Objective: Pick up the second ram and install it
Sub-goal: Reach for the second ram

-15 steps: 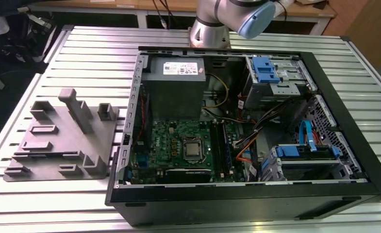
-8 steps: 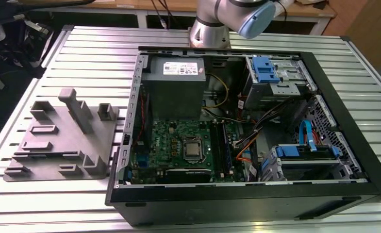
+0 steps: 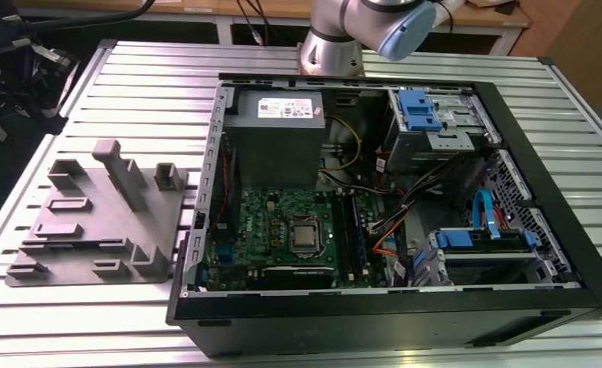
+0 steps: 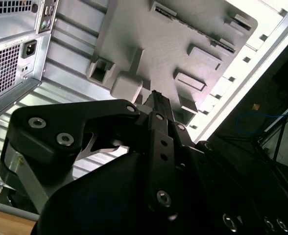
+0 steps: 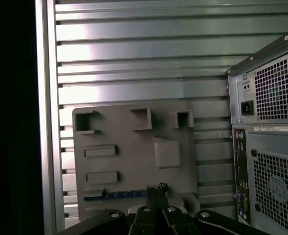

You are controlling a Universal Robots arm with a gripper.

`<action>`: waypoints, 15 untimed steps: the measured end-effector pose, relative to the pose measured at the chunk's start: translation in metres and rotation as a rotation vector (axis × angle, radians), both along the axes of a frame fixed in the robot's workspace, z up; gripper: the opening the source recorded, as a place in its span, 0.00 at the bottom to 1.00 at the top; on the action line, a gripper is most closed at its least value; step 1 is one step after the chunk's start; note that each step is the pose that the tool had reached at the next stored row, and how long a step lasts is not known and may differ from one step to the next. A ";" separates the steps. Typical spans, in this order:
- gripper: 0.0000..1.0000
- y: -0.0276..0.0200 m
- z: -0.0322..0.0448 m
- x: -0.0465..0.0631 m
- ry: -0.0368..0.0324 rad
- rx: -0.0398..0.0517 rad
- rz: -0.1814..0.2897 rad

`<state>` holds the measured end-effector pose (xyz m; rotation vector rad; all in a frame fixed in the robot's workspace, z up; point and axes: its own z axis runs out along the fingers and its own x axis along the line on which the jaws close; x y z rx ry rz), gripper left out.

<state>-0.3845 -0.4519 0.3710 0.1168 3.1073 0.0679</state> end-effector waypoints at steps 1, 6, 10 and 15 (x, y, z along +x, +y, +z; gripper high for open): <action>0.07 -0.0015 -0.0007 0.000 0.0000 0.0000 0.000; 0.07 -0.0081 -0.0053 -0.001 0.0001 -0.0001 0.000; 0.07 -0.0128 -0.0098 -0.001 0.0000 0.0000 0.000; 0.07 -0.0194 -0.0154 -0.002 0.0001 -0.0001 0.000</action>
